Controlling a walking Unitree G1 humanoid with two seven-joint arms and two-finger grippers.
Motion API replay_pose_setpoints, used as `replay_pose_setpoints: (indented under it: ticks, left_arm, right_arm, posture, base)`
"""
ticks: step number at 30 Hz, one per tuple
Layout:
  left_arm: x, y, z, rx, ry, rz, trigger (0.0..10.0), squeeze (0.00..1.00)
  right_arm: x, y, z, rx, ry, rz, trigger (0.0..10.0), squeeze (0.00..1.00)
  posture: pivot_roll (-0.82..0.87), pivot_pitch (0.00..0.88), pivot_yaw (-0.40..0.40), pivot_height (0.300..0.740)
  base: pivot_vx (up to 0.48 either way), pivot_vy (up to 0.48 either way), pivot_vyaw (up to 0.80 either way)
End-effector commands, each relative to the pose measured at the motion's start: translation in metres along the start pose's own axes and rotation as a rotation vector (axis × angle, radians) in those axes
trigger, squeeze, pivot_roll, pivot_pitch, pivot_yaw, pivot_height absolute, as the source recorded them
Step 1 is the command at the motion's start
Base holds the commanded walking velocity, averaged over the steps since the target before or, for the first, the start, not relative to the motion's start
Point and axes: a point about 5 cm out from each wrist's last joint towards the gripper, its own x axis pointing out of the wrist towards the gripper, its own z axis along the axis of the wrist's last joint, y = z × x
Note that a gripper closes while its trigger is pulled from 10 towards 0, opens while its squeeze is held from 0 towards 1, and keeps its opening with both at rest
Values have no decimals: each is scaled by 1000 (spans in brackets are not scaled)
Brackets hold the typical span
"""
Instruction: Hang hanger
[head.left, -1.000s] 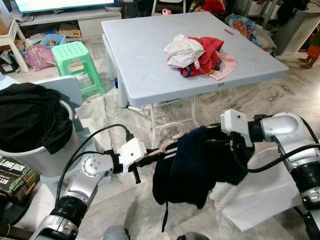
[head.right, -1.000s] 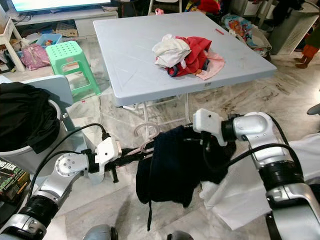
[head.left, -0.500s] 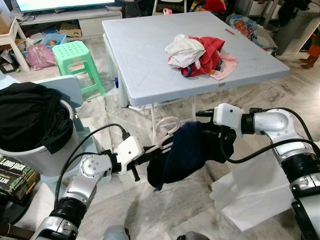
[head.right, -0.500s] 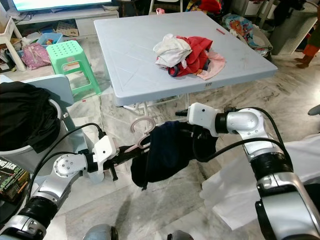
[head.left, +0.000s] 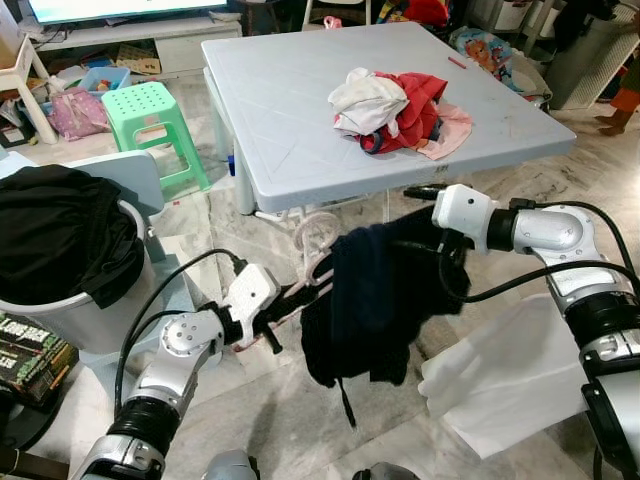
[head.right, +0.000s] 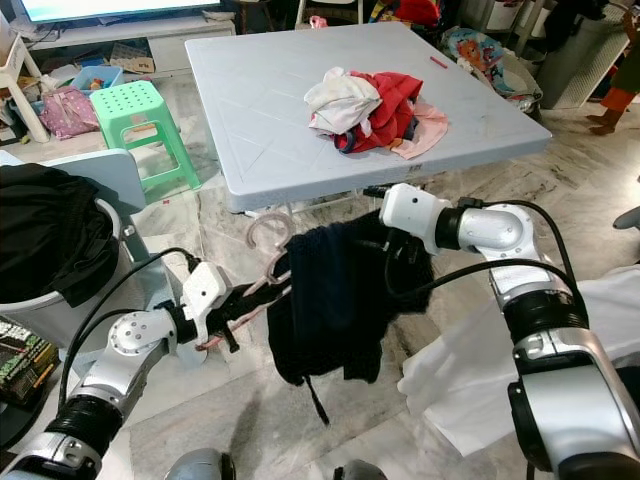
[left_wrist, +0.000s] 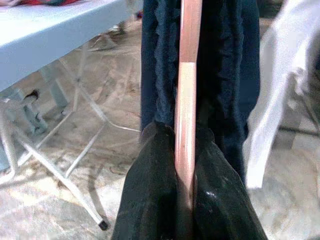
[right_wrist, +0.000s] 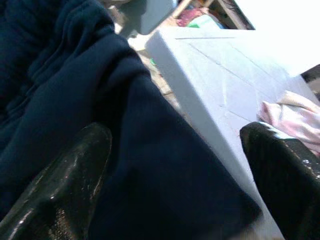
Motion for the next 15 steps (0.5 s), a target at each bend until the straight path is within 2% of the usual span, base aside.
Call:
replay_pose_setpoints:
  ticks: [1, 7, 9, 10, 11, 15]
  left_arm:
    - [3, 9, 13, -22, -58, 48, 0, 0]
    - [6, 12, 16, -36, -68, 83, 0, 0]
    - [6, 13, 17, -37, -70, 85, 0, 0]
    - [6, 13, 17, -37, -70, 85, 0, 0]
    - [6, 13, 18, -38, -71, 85, 0, 0]
    - [8, 11, 21, -38, -78, 74, 0, 0]
  right_arm:
    - [-10, -18, 4, 21, -9, -89, 10000, 1000]
    - [-13, -13, -8, 117, 31, -122, 10000, 1000]
    - [-15, -2, -19, 217, 44, -90, 10000, 1000]
    - [-15, -2, -19, 217, 44, -90, 10000, 1000]
    - [-15, 8, -25, 273, 51, -57, 10000, 1000]
    - [-10, 34, -32, 373, 43, 11, 10000, 1000]
  posture:
    - [-31, 0, -44, 740]
    - [-31, 0, -43, 740]
    - [-30, 0, -43, 740]
    - [-30, 0, -43, 740]
    - [-30, 0, -39, 740]
    - [-31, 0, -36, 740]
  base:
    - [0, 0, 0]
    - [0, 0, 0]
    - [0, 0, 0]
    - [0, 0, 0]
    - [0, 0, 0]
    - [0, 0, 0]
